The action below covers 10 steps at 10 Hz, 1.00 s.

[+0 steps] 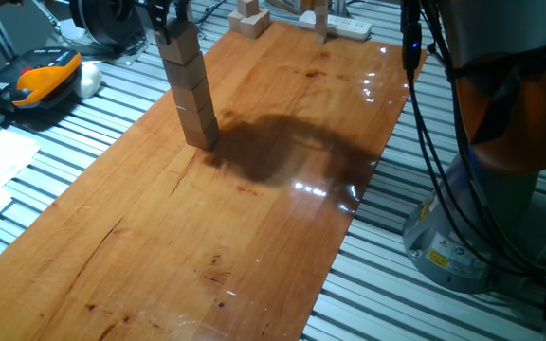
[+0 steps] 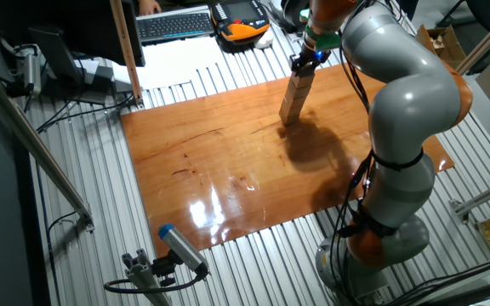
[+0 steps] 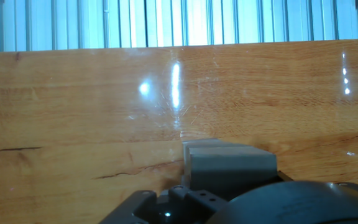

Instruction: Stack the blocks in a vertical line of five

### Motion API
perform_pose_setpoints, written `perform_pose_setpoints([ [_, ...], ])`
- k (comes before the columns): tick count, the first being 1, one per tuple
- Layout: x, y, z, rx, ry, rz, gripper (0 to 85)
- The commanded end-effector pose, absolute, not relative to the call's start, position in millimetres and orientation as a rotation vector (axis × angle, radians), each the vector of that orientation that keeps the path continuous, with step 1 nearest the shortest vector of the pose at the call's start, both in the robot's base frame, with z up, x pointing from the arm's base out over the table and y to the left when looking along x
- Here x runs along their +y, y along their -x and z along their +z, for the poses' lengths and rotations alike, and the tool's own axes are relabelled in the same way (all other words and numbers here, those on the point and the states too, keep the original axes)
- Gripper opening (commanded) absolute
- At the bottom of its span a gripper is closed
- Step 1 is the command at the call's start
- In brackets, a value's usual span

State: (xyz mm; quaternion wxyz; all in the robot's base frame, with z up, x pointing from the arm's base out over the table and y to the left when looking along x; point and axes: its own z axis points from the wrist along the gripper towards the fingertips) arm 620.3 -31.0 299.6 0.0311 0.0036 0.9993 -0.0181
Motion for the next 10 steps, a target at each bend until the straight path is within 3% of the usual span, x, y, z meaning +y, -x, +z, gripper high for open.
perform_pose_setpoints([
  [1, -31.2, -620.1, 299.9, 3.076, -0.011, -0.062, 34.0],
  [3, -31.5, -620.0, 300.0, 3.071, -0.018, -0.071, 34.0],
  [4, -31.5, -620.0, 300.0, 3.068, -0.023, -0.071, 51.0],
  [10, -32.7, -619.9, 299.4, 3.076, 0.002, -0.049, 51.0],
])
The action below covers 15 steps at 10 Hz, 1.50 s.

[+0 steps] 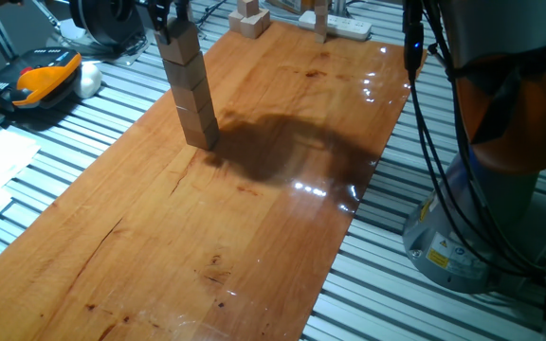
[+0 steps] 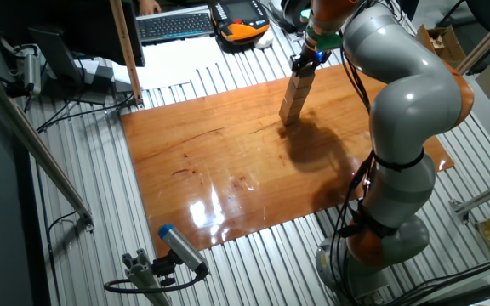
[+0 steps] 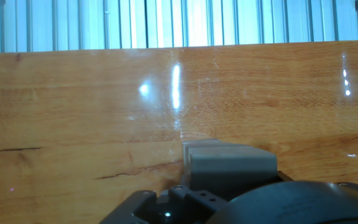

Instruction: Stack the blocks in a vertical line of five

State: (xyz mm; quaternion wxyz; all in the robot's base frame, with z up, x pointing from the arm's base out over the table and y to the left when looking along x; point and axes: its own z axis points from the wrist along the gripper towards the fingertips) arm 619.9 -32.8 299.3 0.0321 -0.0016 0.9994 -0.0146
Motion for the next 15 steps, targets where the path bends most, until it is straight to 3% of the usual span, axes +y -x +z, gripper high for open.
perform_pose_setpoints([
  [1, -33.5, -619.8, 299.0, 3.078, 0.007, -0.042, 51.0],
  [15, -33.2, -618.8, 299.9, 3.067, 0.007, -0.035, 51.0],
])
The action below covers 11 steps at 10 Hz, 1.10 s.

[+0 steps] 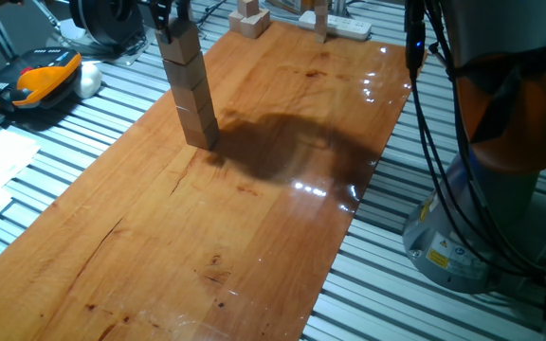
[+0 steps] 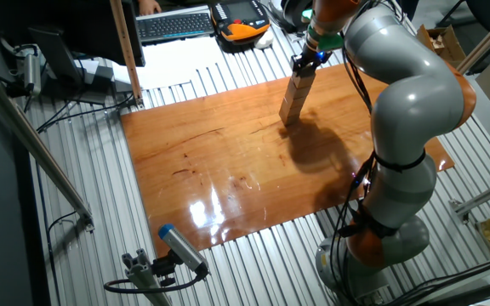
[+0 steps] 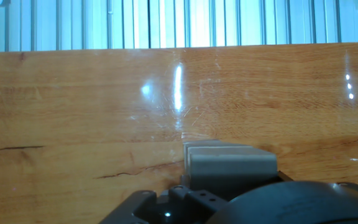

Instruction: Stack the blocks in a vertical line of five

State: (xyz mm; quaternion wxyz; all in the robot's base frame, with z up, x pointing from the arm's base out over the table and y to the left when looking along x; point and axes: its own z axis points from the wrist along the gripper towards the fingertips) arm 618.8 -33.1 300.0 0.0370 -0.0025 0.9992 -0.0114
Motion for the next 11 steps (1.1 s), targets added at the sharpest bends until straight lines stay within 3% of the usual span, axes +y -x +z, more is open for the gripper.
perform_pose_setpoints([
  [1, -33.2, -618.8, 299.8, 3.067, 0.009, -0.035, 51.0],
  [8, -33.1, -619.1, 298.4, 3.058, 0.0, -0.026, 51.0],
  [9, -33.0, -619.1, 298.3, 3.055, -0.003, -0.026, 68.0],
  [11, -32.8, -619.2, 298.8, 3.055, -0.012, -0.029, 68.0],
])
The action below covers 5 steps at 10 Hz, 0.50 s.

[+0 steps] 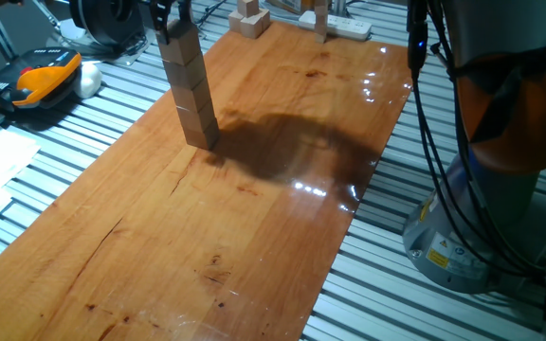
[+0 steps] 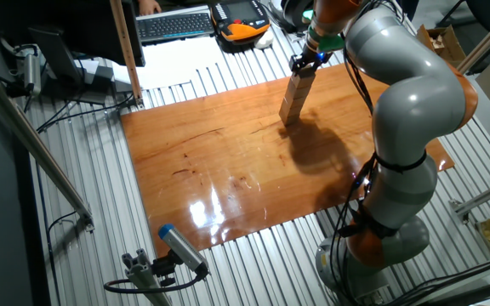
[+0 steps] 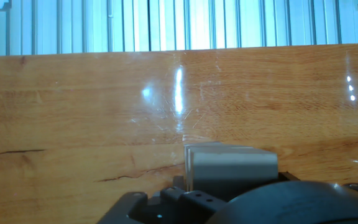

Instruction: Stack the blocks in a vertical line of five

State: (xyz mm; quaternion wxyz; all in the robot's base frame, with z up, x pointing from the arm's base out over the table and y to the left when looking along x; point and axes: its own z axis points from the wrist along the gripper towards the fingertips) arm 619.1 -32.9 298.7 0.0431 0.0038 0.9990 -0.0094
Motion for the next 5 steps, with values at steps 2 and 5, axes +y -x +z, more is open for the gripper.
perform_pose_setpoints([
  [2, -33, -618, 301, 3.055, -0.028, -0.029, 68.0],
  [5, -31, -617, 310, 3.042, -0.068, -0.036, 68.0],
])
